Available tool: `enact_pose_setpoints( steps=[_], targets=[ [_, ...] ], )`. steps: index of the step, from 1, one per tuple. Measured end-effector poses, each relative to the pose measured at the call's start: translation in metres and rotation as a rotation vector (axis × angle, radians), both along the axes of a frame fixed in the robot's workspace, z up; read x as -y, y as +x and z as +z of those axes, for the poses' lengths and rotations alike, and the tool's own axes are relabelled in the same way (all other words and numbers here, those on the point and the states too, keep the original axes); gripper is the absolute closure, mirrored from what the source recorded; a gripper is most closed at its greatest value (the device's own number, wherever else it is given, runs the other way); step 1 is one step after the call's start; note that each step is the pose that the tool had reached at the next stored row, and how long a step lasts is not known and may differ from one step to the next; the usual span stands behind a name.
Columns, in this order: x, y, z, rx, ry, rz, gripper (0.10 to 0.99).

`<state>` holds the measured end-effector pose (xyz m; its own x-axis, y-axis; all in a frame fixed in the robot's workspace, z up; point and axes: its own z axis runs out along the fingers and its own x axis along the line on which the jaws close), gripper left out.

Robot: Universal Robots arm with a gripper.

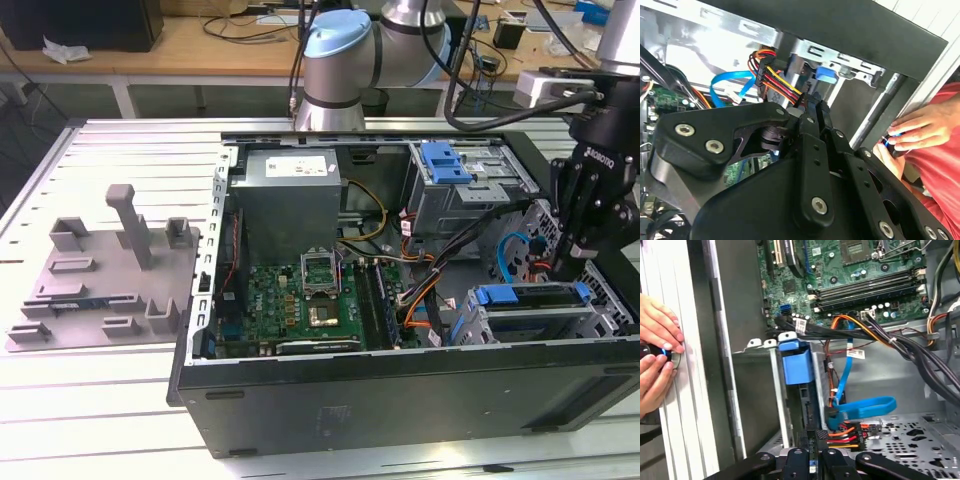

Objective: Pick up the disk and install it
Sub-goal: 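Insert the first disk wire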

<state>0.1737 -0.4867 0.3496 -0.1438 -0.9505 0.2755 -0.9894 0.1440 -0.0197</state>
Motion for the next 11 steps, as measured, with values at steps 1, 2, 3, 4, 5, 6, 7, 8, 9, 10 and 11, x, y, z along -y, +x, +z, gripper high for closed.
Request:
enact_pose_setpoints(
  steps=[1, 2, 3, 4, 5, 6, 7, 8, 9, 10, 11],
  targets=[
    [0.0017, -0.0003, 0.0, 0.0002, 0.003, 0.001, 0.922],
    [0.004, -0.0005, 0.0001, 0.0007, 0.013, 0.002, 0.922],
    [0.0053, -0.0006, 0.0001, 0.0016, 0.031, 0.004, 0.922],
    [0.0059, -0.0006, 0.0001, 0.0022, 0.048, 0.005, 0.922],
    [0.0065, -0.0006, 0.0, 0.0026, 0.064, 0.006, 0.922],
    [0.0083, -0.0009, 0.0001, 0.0031, 0.092, 0.008, 0.922],
    [0.0096, -0.001, 0.0, 0.0034, 0.107, 0.01, 0.922],
    [0.0106, -0.001, 0.0, 0.0037, 0.117, 0.011, 0.922],
    [0.0124, -0.0011, 0.0001, 0.0046, 0.136, 0.013, 0.922],
    [0.0141, -0.0012, 0.0001, 0.0051, 0.149, 0.015, 0.922],
    [0.0152, -0.0012, 0.0001, 0.0055, 0.157, 0.016, 0.922]
  ],
)
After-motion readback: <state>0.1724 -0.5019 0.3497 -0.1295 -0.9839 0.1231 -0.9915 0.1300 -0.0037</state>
